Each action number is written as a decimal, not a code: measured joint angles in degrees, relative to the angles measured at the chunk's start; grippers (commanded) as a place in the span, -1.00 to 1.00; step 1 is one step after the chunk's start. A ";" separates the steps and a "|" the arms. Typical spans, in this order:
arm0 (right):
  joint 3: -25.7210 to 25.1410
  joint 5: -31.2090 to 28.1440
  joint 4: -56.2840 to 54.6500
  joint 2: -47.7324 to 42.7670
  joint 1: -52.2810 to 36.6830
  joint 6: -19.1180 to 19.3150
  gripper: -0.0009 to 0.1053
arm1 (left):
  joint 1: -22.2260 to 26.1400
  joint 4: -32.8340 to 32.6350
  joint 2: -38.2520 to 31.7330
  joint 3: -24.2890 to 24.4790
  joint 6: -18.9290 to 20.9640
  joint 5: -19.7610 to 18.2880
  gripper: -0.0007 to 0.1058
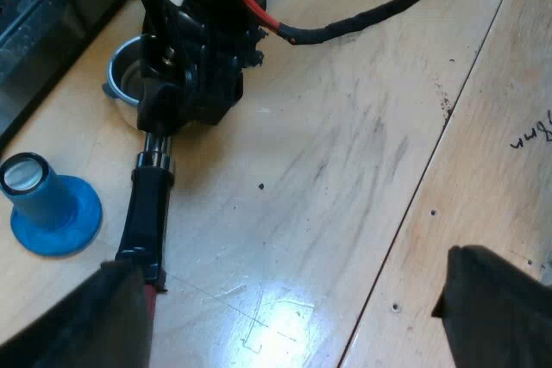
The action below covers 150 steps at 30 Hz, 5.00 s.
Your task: Put the handle in the coffee machine
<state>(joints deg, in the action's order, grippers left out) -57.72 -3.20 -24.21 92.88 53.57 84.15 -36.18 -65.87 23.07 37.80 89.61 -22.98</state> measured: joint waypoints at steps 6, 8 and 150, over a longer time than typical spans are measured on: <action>0.12 -0.47 -2.65 -1.86 0.00 -0.51 -0.98 | 0.00 0.00 0.00 0.00 -0.14 0.00 0.35; 0.11 -0.99 -3.55 -2.65 0.00 -0.65 -0.98 | 0.00 0.00 0.00 0.00 -0.16 0.00 0.35; 0.33 0.13 -24.53 -23.57 0.00 -7.27 -0.85 | -4.00 35.59 28.51 -15.30 -10.33 -4.29 -0.98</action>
<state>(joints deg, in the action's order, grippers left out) -57.38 -3.07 -48.74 69.31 53.57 76.88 -40.18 -30.27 51.58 22.50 79.29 -27.27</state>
